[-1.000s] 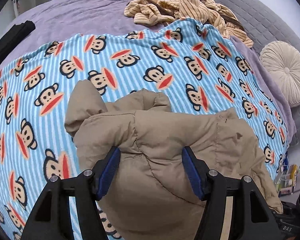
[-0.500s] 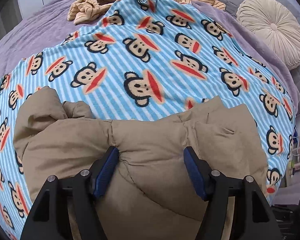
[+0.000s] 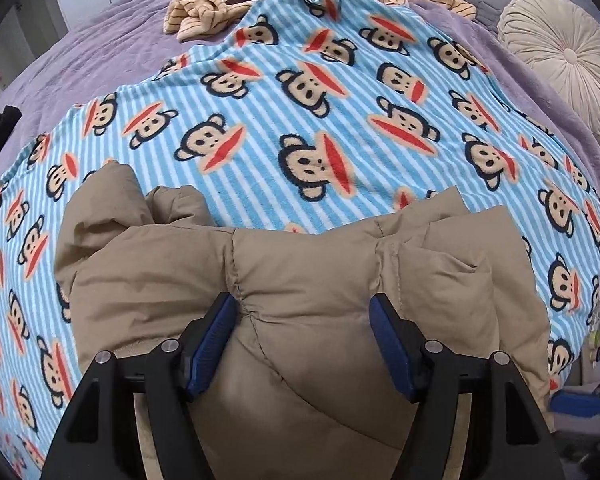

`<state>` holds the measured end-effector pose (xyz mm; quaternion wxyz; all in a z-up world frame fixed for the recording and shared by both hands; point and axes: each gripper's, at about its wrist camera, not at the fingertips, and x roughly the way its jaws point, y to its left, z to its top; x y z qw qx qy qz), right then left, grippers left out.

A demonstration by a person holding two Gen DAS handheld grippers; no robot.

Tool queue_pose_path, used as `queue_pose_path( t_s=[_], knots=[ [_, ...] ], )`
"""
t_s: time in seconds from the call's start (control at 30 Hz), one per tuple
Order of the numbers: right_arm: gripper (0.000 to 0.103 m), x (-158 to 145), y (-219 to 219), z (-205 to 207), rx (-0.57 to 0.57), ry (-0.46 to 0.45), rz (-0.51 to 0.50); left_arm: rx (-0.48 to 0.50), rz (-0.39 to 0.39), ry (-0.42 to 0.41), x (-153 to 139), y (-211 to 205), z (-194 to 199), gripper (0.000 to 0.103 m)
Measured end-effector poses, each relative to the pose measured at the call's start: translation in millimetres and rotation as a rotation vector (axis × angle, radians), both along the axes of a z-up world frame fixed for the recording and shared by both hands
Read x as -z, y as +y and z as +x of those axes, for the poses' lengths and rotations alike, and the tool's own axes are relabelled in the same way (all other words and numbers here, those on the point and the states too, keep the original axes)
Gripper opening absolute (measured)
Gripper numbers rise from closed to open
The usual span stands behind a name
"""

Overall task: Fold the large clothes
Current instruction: 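Fold the held jacket edge over and lower it with both tools, then open both tools and hold them above the folded jacket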

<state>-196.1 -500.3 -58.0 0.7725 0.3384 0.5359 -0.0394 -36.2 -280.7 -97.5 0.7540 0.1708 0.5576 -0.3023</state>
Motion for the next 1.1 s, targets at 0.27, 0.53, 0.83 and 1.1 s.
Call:
queue_pose_path(
  t_s=[0.27,0.53,0.83,1.1],
  knots=[
    [0.046,82.3,40.8,24.7,-0.167,0.213,0.129,-0.114,0.029,-0.016,-38.5,44.6,-15.5,0.071],
    [0.049,78.6,34.3,37.7,-0.217,0.232,0.134,-0.235,0.048,0.021,-42.4,90.8,-42.9,0.103],
    [0.073,54.4,56.0,44.2,-0.179,0.192,0.083,-0.246,0.040,0.057,-33.9,125.2,-69.6,0.103],
    [0.088,31.4,62.4,29.1,-0.129,0.147,0.012,-0.237,0.024,0.069,-35.8,158.8,-94.6,0.103]
  ],
)
